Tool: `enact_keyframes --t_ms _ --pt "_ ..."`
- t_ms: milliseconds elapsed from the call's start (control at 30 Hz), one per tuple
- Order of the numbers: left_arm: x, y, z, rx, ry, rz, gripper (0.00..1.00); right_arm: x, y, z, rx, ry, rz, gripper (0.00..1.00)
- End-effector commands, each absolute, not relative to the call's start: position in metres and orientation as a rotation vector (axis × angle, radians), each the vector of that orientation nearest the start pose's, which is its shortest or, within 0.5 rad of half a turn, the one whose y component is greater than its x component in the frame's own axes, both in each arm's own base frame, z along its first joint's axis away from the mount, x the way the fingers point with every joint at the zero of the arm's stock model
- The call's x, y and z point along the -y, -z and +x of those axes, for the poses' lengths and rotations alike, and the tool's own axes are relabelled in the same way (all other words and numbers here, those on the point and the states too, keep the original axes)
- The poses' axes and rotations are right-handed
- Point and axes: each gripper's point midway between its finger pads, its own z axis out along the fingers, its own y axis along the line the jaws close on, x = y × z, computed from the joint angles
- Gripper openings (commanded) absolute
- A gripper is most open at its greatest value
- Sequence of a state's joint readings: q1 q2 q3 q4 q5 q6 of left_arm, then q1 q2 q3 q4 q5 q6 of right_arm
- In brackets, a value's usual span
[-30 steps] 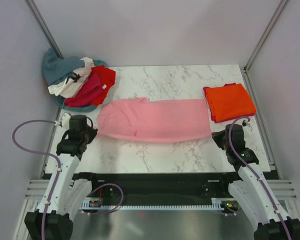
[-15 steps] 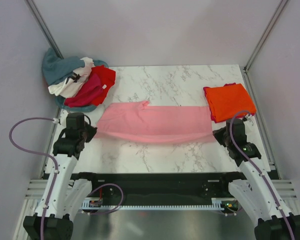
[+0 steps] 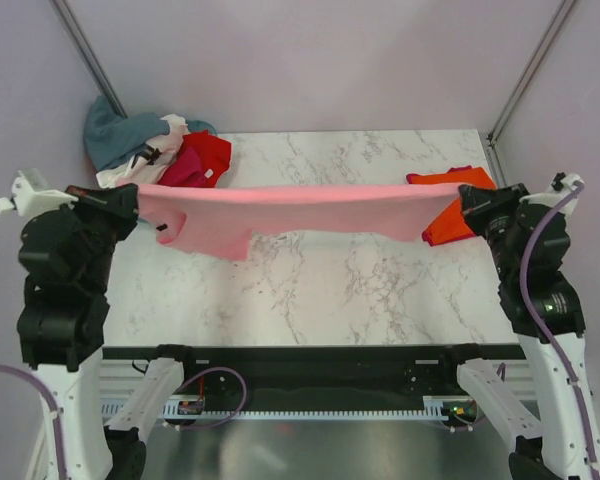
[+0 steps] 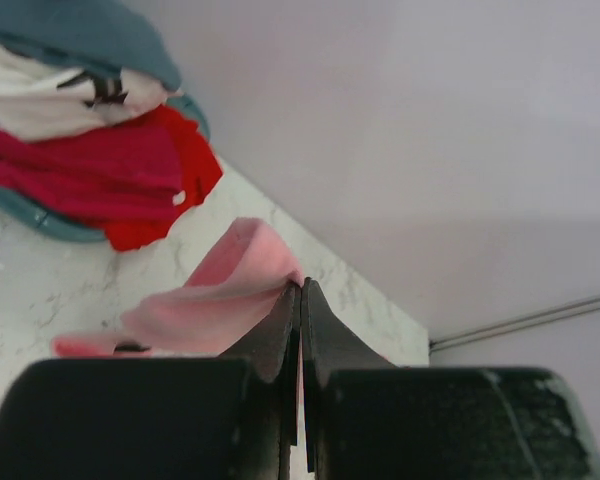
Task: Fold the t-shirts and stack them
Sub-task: Fold the tshirt
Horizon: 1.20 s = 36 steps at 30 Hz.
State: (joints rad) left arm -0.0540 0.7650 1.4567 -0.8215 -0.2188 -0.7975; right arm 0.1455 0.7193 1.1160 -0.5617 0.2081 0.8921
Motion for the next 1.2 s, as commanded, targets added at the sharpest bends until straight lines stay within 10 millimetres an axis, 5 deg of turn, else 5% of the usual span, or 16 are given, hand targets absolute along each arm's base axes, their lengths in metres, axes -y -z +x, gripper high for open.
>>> enact_keyframes --t_ms 0,100,267,533,767,800,867,900,1000,1167 --pt "-0.013 -0.486 0.196 -1.416 0.376 -0.732 0.02 -0.013 -0.433 0.243 -1.408 -0.535 0.755 0.0" --pt "-0.016 -0.505 0.187 -1.371 0.381 -0.729 0.02 -0.007 -0.455 0.234 -1.352 -0.518 0.742 0.0" --pt "-0.016 -0.5 0.204 -1.398 0.372 -0.753 0.02 0.0 -0.451 0.242 -1.362 -0.465 0.762 0.0" --pt "0.0 -0.432 0.281 -1.607 0.375 -0.784 0.02 -0.014 -0.391 0.297 -1.539 -0.419 0.792 0.0" --pt "0.014 -0.4 0.359 -1.722 0.406 -0.798 0.02 -0.02 -0.381 0.352 -1.588 -0.409 0.802 0.0" --pt "0.014 -0.419 0.366 -1.689 0.429 -0.785 0.02 -0.021 -0.399 0.359 -1.562 -0.436 0.792 0.0" --pt "0.017 -0.42 0.394 -1.72 0.473 -0.778 0.02 -0.024 -0.402 0.381 -1.593 -0.488 0.782 0.0" --pt "0.02 -0.452 0.4 -1.664 0.514 -0.744 0.02 -0.025 -0.427 0.386 -1.554 -0.527 0.76 0.0" --pt "0.016 -0.492 0.421 -1.591 0.572 -0.715 0.02 -0.024 -0.453 0.406 -1.53 -0.598 0.74 0.0" --pt "0.021 -0.521 0.441 -1.551 0.67 -0.66 0.02 -0.017 -0.453 0.429 -1.531 -0.659 0.758 0.0"
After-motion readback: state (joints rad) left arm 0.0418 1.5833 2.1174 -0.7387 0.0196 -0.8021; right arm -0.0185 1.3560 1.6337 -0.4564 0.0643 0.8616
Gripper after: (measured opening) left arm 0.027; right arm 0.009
